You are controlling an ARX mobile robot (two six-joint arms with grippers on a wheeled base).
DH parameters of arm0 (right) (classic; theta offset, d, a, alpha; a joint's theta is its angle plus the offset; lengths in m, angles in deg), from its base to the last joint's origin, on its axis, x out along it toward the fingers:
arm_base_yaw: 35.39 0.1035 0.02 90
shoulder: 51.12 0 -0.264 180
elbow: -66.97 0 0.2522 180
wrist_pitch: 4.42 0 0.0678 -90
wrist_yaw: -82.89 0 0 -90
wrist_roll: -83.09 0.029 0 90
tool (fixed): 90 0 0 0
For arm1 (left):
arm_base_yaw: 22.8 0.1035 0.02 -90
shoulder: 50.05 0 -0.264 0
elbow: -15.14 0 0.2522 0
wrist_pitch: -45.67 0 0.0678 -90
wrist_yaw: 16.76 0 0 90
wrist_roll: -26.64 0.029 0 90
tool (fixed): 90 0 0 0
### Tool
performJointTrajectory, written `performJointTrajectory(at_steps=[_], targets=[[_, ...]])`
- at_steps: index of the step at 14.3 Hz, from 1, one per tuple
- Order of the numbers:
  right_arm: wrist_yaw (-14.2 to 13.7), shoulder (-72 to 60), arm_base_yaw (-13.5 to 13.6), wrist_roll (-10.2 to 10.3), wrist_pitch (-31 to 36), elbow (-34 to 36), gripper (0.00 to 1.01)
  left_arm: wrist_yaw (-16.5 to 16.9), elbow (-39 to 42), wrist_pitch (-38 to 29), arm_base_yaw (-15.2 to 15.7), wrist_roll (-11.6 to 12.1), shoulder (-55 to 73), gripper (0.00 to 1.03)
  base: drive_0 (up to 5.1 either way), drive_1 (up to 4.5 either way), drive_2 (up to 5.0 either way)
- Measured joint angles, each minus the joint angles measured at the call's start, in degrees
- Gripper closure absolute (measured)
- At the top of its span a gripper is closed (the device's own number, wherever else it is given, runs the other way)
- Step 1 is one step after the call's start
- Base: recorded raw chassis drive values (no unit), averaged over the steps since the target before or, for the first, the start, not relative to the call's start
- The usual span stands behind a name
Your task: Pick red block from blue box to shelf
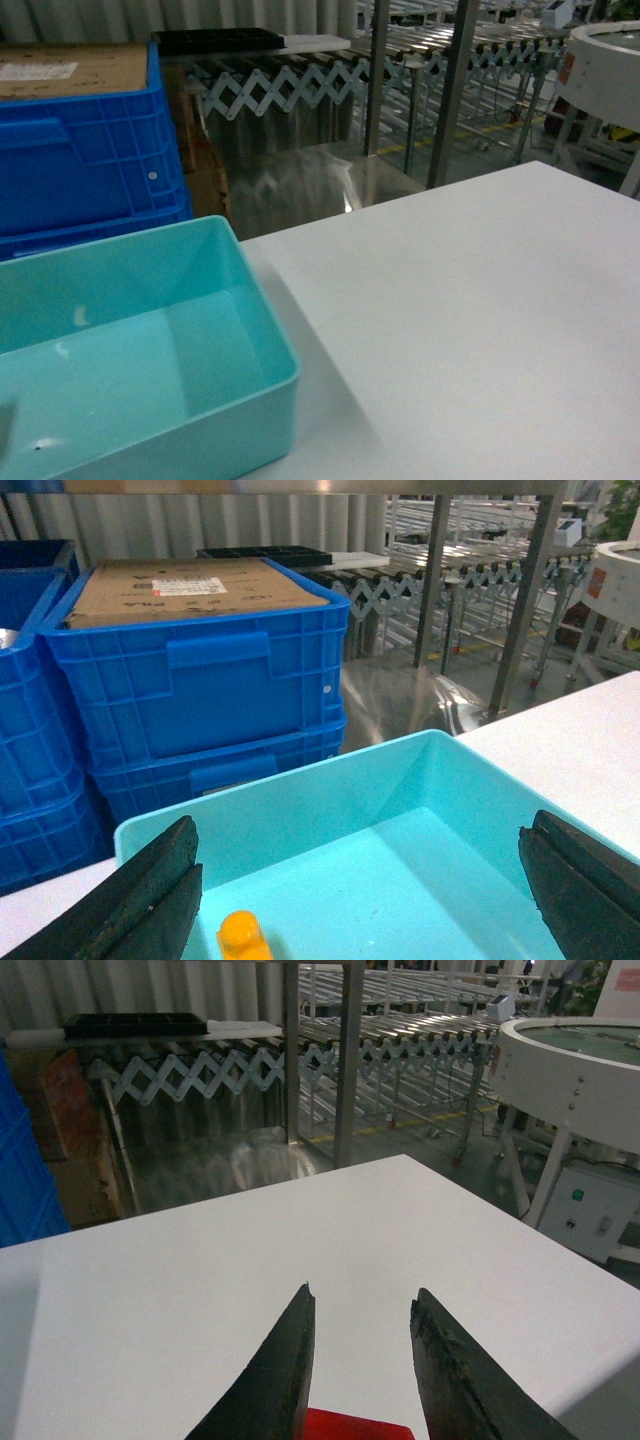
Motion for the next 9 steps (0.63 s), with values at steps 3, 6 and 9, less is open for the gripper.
performJointTrajectory(at_steps=[3, 6, 9], targets=[[0.02, 0.00, 0.00, 0.00, 0.00, 0.02, 0.76, 0.00, 0.00, -0.02, 0.00, 0.00, 0.00, 0.05, -1.6, -1.63, -1.6], [0.00, 0.00, 0.00, 0.00, 0.00, 0.00, 0.76, 0.00, 0.00, 0.00, 0.00, 0.00, 0.00, 0.05, -1.6, -1.63, -1.6], [0.00, 0.00, 0.00, 0.00, 0.00, 0.02, 0.76, 0.00, 0.00, -0.02, 0.00, 0.00, 0.00, 0.05, -1.6, -1.63, -1.6]])
